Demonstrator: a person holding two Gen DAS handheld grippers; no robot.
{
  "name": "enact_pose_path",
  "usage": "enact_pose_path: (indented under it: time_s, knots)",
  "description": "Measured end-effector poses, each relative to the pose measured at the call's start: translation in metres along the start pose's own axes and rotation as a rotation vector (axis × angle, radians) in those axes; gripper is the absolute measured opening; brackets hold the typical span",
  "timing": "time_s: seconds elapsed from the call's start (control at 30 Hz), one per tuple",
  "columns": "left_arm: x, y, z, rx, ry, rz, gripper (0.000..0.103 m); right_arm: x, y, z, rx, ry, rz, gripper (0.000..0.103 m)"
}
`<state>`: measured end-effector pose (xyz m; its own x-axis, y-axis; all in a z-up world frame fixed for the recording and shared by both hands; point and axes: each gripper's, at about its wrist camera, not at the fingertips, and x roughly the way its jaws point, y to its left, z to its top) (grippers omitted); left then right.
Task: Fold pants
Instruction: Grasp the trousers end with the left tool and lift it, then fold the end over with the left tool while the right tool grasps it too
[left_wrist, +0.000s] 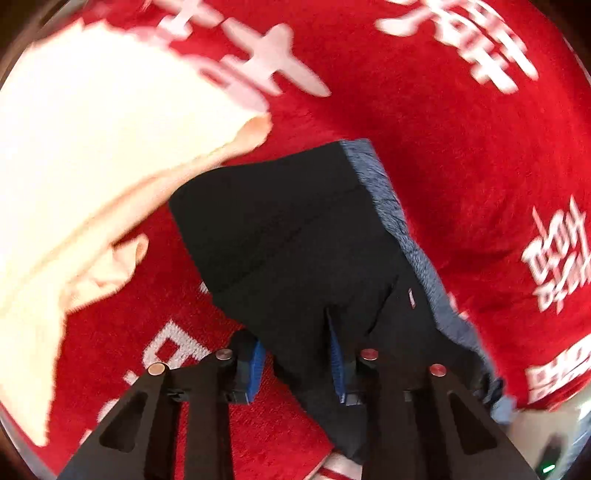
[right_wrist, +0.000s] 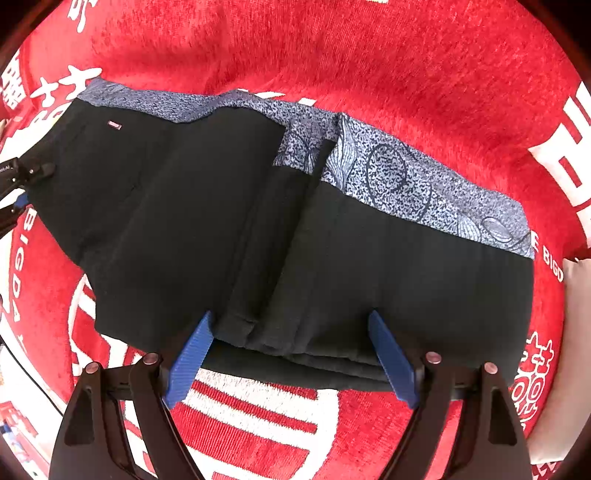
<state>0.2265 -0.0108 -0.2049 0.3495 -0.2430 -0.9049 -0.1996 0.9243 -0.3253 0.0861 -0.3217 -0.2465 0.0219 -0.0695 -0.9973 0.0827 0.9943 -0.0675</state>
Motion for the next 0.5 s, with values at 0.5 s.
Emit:
enact_pose_path:
  time_s: [0.5]
  knots:
    - [-0.022, -0.102, -0.042, 0.633, -0.198, 0.254, 0.028, -0.052, 0.053, 0.149, 0.006, 0.087, 0.527, 0.093]
